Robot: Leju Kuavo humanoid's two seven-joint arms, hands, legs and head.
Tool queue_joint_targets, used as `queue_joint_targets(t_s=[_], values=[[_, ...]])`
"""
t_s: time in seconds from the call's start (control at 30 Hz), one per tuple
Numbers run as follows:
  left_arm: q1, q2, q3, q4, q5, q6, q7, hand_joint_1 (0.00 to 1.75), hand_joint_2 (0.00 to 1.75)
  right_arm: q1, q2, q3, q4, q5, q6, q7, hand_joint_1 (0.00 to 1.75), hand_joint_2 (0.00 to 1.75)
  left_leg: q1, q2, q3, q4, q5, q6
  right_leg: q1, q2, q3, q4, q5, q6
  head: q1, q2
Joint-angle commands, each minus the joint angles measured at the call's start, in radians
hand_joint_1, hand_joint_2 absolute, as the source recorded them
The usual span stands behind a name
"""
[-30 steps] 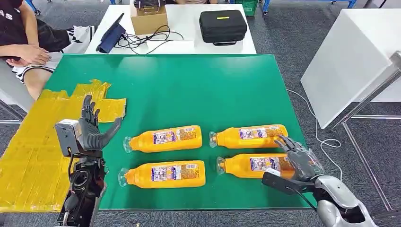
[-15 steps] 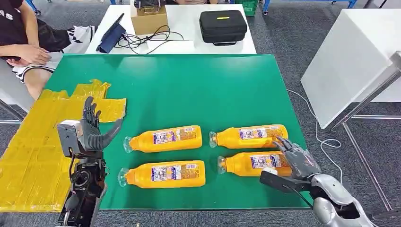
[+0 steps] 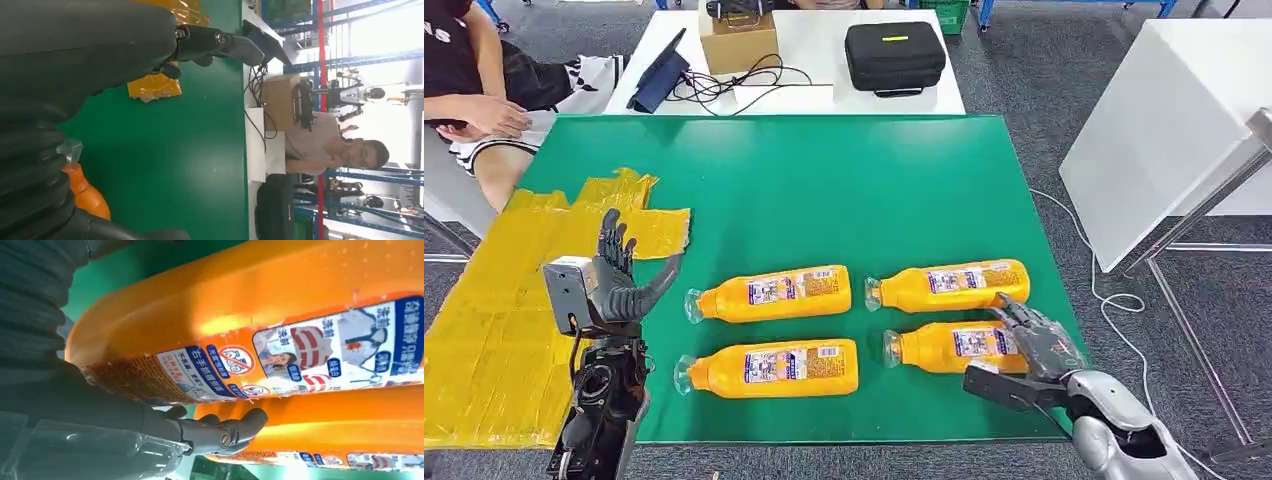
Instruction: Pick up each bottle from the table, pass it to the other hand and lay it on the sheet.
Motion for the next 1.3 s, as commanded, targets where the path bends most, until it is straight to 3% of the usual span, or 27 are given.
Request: queue_joint_targets(t_s=[0.03, 0.1, 0.17, 0.37, 1.03, 1.3], values=[[-0.028, -0.017, 0.041, 0.056, -0.003, -0.002, 0.006, 0.00, 1.75, -0.020, 0.020, 0.067, 0.111, -0.005, 0.031, -0.010, 0.21, 1.75, 0.001, 0.000, 0.007, -0.002, -0.001, -0.001, 0.001, -0.001, 0.007, -0.003, -0.001, 0.000, 0.000, 0.000], [-0.028, -0.017, 0.041, 0.056, -0.003, -0.002, 0.006, 0.00, 1.75, -0.020, 0.020, 0.067, 0.111, -0.005, 0.031, -0.010, 0.21, 1.75, 0.001, 0.000, 0.006, -0.002, -0.001, -0.001, 0.001, -0.001, 0.006, -0.002, -0.001, 0.000, 0.000, 0.000], [-0.028, -0.017, 0.041, 0.057, -0.004, -0.003, 0.006, 0.00, 1.75, -0.029, 0.012, 0.075, 0.117, -0.007, 0.044, -0.016, 1.24, 1.75, 0.001, 0.000, 0.006, -0.002, -0.001, -0.001, 0.001, -0.001, 0.007, -0.002, -0.001, 0.000, 0.000, 0.000], [-0.041, -0.005, 0.041, 0.068, -0.004, -0.005, 0.007, 0.00, 1.75, -0.026, -0.011, 0.096, 0.108, -0.022, 0.060, -0.029, 1.71, 1.75, 0.001, 0.000, 0.010, -0.003, -0.001, -0.002, 0.001, -0.002, 0.010, -0.004, -0.001, 0.000, 0.001, 0.000], [-0.050, -0.005, 0.043, 0.088, -0.003, -0.007, 0.007, 0.00, 1.75, -0.031, -0.010, 0.111, 0.113, -0.042, 0.076, -0.047, 1.75, 1.75, 0.001, -0.001, 0.007, -0.001, -0.001, -0.001, 0.001, -0.002, 0.008, -0.002, -0.001, 0.000, 0.000, 0.000], [-0.030, -0.015, 0.058, 0.067, -0.006, -0.007, 0.007, 0.00, 1.75, -0.035, 0.045, 0.081, 0.087, -0.048, -0.015, -0.052, 1.75, 1.75, 0.001, 0.002, 0.011, -0.003, -0.002, -0.002, 0.001, 0.000, 0.011, -0.003, -0.001, 0.000, 0.000, 0.000]])
